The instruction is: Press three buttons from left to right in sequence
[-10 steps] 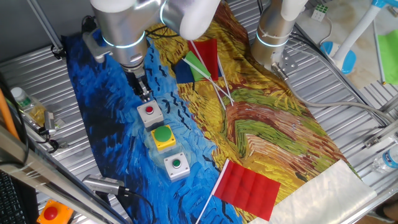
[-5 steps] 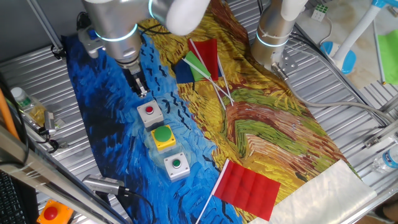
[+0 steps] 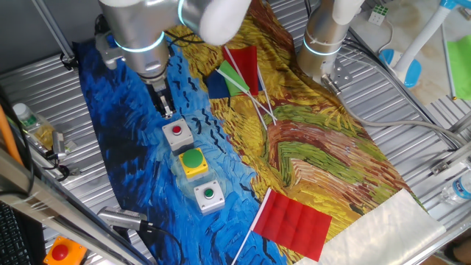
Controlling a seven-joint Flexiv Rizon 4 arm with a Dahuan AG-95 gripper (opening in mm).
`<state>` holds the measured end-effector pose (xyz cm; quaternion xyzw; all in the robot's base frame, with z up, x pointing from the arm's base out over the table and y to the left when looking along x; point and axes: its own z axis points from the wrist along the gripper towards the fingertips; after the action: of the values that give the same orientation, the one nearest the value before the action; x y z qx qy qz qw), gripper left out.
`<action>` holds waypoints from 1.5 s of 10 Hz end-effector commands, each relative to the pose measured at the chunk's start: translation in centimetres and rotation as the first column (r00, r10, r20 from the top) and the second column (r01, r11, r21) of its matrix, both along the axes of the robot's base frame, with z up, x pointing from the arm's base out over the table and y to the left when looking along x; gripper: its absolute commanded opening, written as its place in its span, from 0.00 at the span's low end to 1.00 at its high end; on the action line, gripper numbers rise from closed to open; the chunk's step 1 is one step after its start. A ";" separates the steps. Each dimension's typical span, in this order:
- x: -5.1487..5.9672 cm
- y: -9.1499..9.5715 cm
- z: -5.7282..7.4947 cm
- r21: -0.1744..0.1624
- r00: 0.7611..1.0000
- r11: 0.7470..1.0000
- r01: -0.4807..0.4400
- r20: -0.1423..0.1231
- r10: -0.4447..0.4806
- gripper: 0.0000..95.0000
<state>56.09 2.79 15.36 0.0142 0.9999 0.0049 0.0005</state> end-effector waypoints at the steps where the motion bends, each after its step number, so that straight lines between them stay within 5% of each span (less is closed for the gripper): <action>1: 0.2 0.0 -0.4 -0.015 1.000 1.000 -0.002 0.008 0.002 0.00; 9: 2.2 1.1 -0.3 -0.018 1.000 1.000 0.023 0.012 -0.023 0.00; 15: 1.7 0.7 -0.8 -0.020 1.000 1.000 0.002 0.018 -0.002 0.00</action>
<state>57.62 3.48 14.61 0.0154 0.9998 -0.0044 0.0115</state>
